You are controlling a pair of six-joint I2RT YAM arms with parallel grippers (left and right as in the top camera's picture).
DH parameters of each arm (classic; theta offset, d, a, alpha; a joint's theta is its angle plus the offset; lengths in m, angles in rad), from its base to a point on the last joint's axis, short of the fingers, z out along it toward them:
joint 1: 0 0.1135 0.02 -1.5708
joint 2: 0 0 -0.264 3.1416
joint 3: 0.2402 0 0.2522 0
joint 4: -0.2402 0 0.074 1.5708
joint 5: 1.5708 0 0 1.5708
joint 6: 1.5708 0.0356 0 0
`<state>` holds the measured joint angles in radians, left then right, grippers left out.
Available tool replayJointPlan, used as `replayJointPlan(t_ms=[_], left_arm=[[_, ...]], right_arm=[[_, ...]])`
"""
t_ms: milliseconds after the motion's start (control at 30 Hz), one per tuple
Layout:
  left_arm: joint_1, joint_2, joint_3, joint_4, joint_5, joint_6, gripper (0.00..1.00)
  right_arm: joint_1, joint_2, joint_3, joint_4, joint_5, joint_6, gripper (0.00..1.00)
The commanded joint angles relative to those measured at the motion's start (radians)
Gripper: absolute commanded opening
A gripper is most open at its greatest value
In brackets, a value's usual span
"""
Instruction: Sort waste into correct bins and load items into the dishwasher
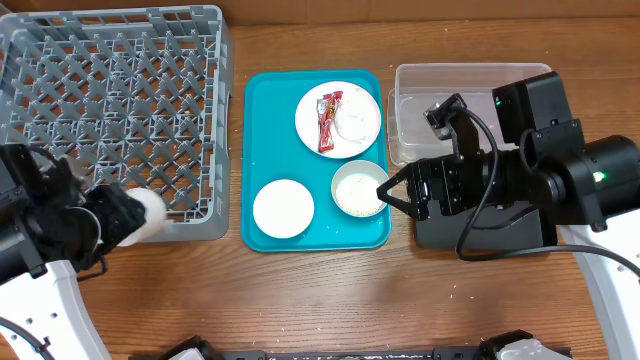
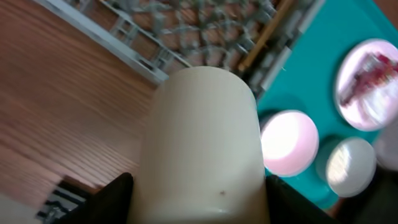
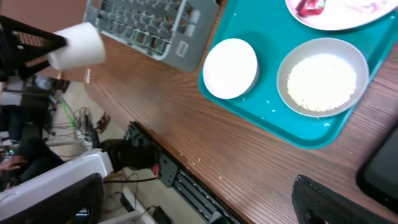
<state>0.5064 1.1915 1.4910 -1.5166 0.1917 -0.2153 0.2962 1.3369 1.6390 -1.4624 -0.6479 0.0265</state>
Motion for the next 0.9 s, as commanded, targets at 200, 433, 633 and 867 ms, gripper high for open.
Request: replayJointPlan(t_ms=[200, 433, 633, 867], left_arm=[[0.004, 0.123, -0.149, 0.258, -0.039, -0.084, 0.42], [0.004, 0.243, -0.150, 0.311, 0.068, -0.085, 0.45], [0.004, 0.357, -0.150, 0.346, 0.027, -0.084, 0.58], [0.003, 0.362, -0.057, 0.281, 0.122, -0.068, 1.00]], right_arm=[[0.004, 0.002, 0.010, -0.002, 0.030, -0.001, 0.99], [0.004, 0.015, 0.010, -0.003, 0.029, -0.001, 1.00], [0.004, 0.016, 0.010, -0.004, 0.026, 0.000, 1.00], [0.004, 0.016, 0.010, -0.027, 0.027, -0.001, 1.00]])
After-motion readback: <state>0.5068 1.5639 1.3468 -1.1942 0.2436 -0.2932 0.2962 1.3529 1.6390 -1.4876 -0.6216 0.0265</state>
